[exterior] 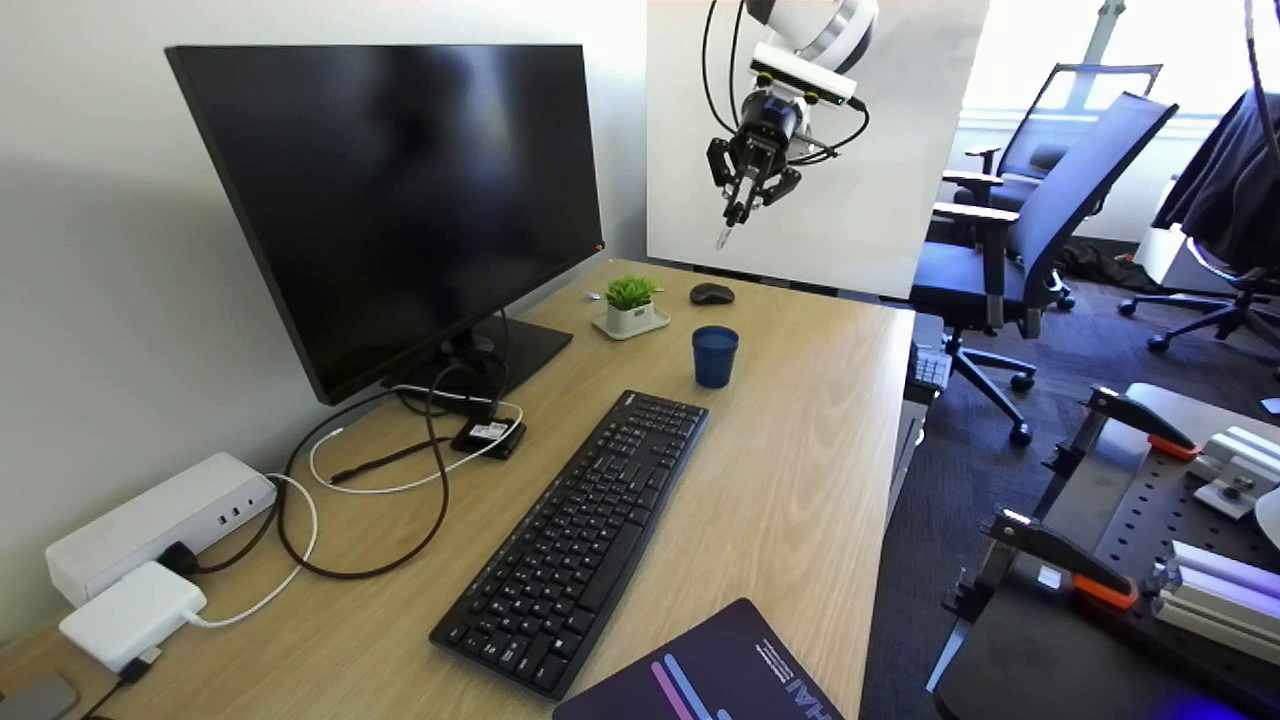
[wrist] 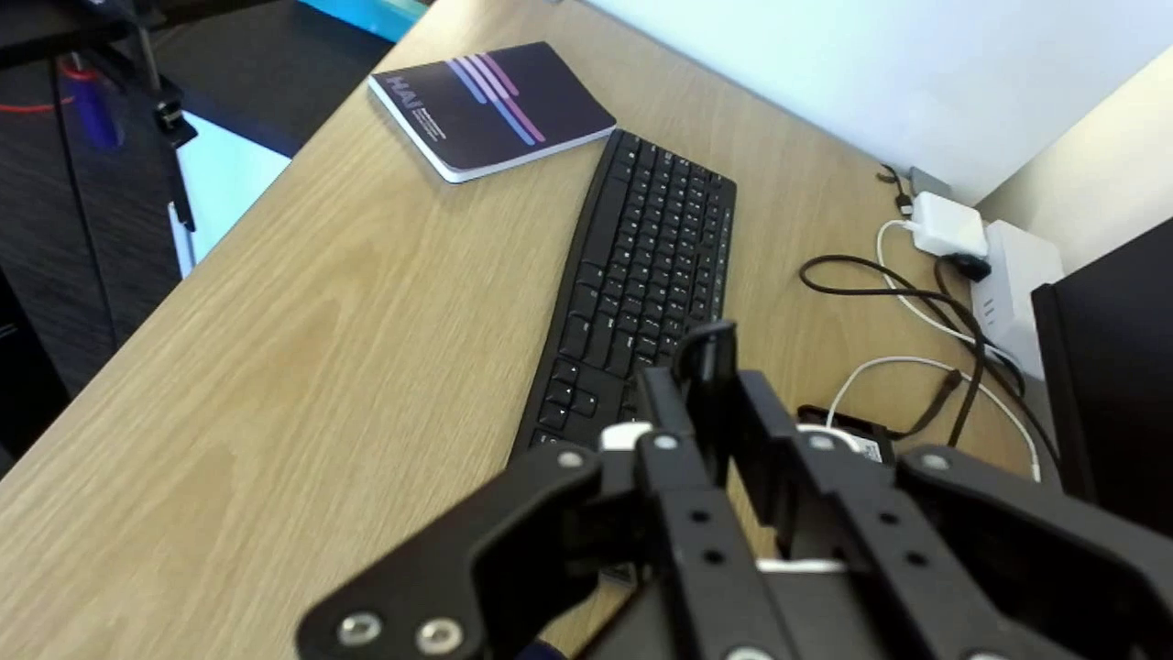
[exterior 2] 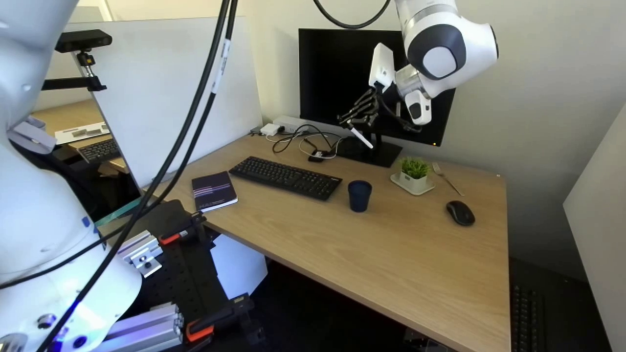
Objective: Put the marker in the cup
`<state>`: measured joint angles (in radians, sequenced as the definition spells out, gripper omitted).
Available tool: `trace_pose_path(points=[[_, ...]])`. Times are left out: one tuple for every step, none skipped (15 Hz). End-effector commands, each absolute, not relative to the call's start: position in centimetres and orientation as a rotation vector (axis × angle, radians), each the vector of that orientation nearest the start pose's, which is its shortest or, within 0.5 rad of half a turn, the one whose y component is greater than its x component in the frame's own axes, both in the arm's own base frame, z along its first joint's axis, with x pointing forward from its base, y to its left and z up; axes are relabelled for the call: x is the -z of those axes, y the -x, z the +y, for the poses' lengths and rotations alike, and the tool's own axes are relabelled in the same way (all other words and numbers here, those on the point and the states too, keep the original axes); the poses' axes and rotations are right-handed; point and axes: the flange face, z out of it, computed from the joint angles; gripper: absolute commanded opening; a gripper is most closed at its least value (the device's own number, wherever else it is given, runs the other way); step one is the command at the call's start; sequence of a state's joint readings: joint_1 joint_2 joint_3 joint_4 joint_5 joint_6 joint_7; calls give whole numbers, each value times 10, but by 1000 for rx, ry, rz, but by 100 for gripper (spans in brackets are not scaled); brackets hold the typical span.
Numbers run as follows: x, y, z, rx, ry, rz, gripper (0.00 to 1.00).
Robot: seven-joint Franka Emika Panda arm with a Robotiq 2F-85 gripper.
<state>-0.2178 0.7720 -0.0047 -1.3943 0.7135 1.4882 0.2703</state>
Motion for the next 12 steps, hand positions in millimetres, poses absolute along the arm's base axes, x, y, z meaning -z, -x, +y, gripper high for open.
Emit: trace_pose_path(points=[[-230, -661, -84, -881, 2072, 854, 5], [-224, -661, -87, -886, 2048, 871, 5], [-216, -661, -87, -890, 2029, 881, 5], [-208, -660, -85, -898, 2012, 888, 5], [-200, -660, -83, -907, 1993, 892, 5], [-191, -659, -80, -923, 1972, 892, 5], [-183, -658, -77, -933, 1954, 895, 5], [-175, -658, -75, -945, 1932, 898, 5], [-169, -657, -73, -954, 1915, 899, 5], [-164, -657, -71, -957, 1899, 902, 5], [-160, -657, -70, -961, 1885, 908, 5], [-157, -656, -70, -965, 1873, 911, 5]])
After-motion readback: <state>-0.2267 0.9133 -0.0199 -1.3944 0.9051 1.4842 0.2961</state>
